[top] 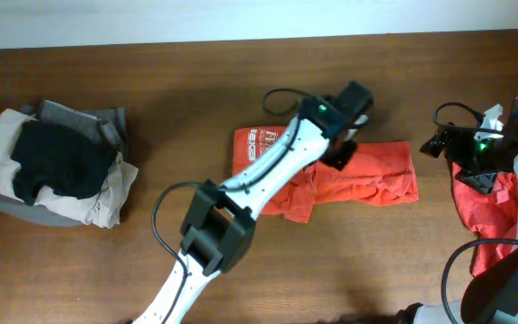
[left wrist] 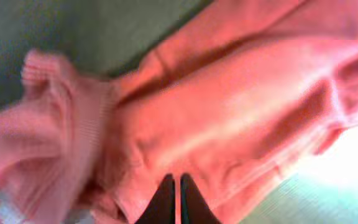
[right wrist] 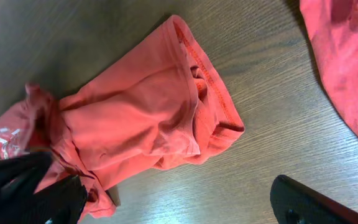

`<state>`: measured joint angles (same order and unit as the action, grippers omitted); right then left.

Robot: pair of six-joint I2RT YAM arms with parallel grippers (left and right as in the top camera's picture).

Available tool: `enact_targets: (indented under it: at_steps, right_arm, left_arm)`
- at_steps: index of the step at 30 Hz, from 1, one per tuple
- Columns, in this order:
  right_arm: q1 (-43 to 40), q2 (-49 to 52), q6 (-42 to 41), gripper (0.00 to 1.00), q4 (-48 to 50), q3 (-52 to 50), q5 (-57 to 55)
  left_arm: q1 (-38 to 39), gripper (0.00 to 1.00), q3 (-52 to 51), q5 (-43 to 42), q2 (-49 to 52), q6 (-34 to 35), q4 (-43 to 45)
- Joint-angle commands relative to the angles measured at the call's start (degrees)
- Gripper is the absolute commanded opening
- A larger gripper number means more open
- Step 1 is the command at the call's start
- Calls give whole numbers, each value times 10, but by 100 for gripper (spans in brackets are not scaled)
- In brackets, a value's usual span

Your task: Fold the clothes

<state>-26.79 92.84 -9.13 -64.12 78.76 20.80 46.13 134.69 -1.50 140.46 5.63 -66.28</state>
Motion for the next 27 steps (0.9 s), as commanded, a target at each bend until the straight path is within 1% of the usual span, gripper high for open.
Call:
enact_targets:
  at_steps: [1,2,4,5,9,14,15,19,22,24,26,27]
  right_arm:
    - [3,-12,3,99,-1,7,-7]
    - [3,-12,3,99,-1,7,-7]
    - [3,-12,5,99,0,7,-7]
    - [3,-11,7,99,0,7,-7]
    - [3,-2,9,99,2,6,-8]
    - [3,34,53,99,5,-5,7]
    - [3,56,83,99,5,-9,30]
    - [3,112,118,99,5,-10,42]
    - [3,152,124,100,8,-10,43]
    - [3,175,135,97,11,-10,47]
    - [6,196,148,96,11,-10,50]
    - [9,205,161,96,11,-10,60]
  left_arm:
    - [-17,13,111,89,-19,-14,-71]
    - [-19,17,132,111,-19,-14,-92]
    - [-30,23,170,144,-19,-13,-129]
    - [-38,29,184,156,-19,-9,-144]
    - [-81,42,209,174,-19,0,-187]
    - [-154,43,210,163,-20,5,-247]
    - [-183,43,210,156,-24,5,-264]
    - [-238,44,210,139,-47,5,-289]
    - [-281,49,210,117,-78,5,-296]
    - [-309,53,210,100,-104,1,-296]
    - [-337,55,210,81,-132,-2,-296]
    - [-348,58,210,70,-144,-2,-295]
